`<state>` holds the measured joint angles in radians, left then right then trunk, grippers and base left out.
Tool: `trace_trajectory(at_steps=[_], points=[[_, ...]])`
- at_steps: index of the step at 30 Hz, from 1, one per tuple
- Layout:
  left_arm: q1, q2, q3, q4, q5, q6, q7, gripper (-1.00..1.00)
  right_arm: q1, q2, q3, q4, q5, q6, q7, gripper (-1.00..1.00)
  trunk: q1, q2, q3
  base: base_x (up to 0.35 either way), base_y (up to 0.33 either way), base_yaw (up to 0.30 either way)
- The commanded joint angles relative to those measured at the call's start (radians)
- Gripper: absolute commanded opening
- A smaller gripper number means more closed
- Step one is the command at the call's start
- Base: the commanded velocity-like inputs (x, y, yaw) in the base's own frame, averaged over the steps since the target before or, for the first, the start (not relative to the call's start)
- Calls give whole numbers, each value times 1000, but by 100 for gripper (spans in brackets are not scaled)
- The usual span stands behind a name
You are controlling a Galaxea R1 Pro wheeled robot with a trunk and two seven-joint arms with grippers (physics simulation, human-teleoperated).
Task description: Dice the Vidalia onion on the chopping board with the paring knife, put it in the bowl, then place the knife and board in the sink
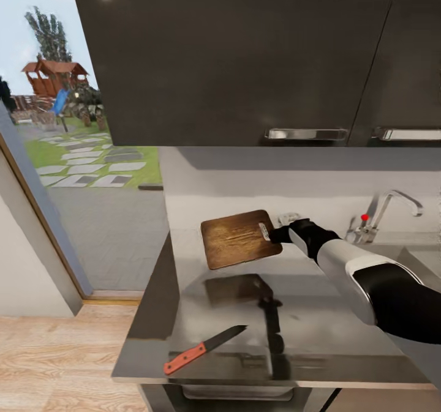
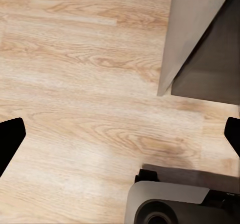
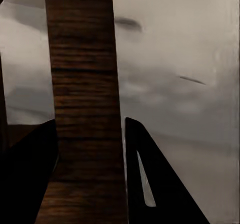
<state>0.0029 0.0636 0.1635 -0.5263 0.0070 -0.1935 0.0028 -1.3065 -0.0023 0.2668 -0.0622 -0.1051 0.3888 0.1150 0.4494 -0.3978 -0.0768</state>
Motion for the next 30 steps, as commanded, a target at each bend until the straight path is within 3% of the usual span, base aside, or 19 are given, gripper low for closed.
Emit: trace_trajectory(at_steps=[1, 10, 15, 24, 30], points=[[0, 0, 1, -2, 1, -1, 0, 100, -1, -1, 6, 0, -27, 6, -7, -100, 1, -2, -2, 0, -54, 0], [0, 1, 1, -2, 1, -1, 0, 100, 0, -16, 6, 32, -85, 0, -107, -100, 1, -2, -2, 0, -12, 0], [0, 1, 2, -1, 1, -1, 0, 100, 0, -48, 7, 39, -162, -2, -120, -100, 1, -2, -2, 0, 0, 0], [0, 1, 2, -1, 1, -1, 0, 100, 39, -86, 6, 40, -182, -5, -123, -100, 1, -2, -2, 0, 0, 0], [0, 1, 2, -1, 1, -1, 0, 100, 59, -96, 7, 41, -183, -5, -123, -100, 1, -2, -2, 0, 0, 0]])
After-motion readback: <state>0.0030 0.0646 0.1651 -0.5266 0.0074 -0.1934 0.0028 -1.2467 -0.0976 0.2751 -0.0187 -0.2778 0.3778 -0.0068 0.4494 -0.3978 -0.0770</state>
